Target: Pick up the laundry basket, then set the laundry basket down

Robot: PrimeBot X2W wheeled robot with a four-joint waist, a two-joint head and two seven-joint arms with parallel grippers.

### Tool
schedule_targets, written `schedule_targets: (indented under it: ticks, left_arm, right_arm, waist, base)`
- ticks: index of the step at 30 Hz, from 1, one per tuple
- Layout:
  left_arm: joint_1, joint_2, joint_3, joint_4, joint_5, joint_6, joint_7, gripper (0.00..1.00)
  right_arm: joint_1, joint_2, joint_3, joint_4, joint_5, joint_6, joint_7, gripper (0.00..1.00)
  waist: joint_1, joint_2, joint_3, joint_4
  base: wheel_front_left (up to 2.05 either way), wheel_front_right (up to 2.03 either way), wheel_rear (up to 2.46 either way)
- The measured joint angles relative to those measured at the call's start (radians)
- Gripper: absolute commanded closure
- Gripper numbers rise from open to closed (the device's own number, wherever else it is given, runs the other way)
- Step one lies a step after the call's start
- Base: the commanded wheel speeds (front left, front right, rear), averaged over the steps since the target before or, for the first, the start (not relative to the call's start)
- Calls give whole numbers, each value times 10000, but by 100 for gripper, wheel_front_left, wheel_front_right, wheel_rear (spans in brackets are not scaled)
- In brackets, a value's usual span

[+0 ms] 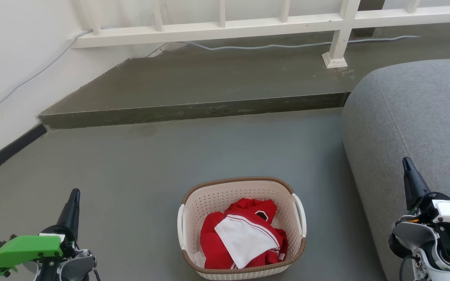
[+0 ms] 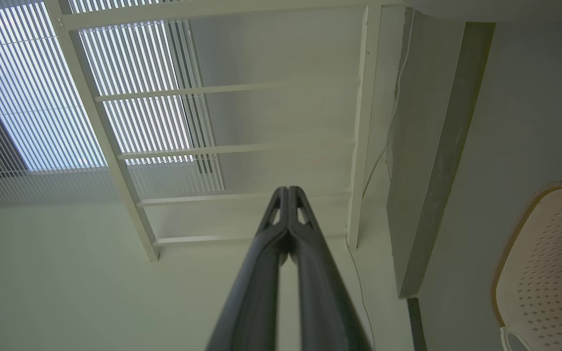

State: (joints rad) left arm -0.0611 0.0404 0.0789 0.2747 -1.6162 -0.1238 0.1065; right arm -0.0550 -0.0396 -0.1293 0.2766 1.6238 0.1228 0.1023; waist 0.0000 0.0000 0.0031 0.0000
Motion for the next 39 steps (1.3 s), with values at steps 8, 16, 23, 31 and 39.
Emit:
schedule_targets:
  ticks: [8,16,23,31,39]
  left_arm:
    - [0,-2,0,0,0,0,0,100]
    - [0,-4,2,0,0,0,0,100]
    - [0,-4,2,0,0,0,0,100]
    - [0,-6,4,0,0,0,0,100]
    - [0,-6,4,0,0,0,0,100]
  right_arm:
    - [0,2,0,0,0,0,0,100]
    - [0,2,0,0,-2,0,0,100]
    - [0,2,-2,0,-33,0,0,100]
    - [0,2,-2,0,-56,0,0,100]
    - [0,2,-2,0,-58,0,0,100]
  waist:
    - [0,0,0,0]
    - [0,0,0,0]
    - [0,0,0,0]
    - [0,0,0,0]
    - [0,0,0,0]
  base:
    - [0,0,0]
    - [0,0,0]
    - [0,0,0]
    - [0,0,0]
    - [0,0,0]
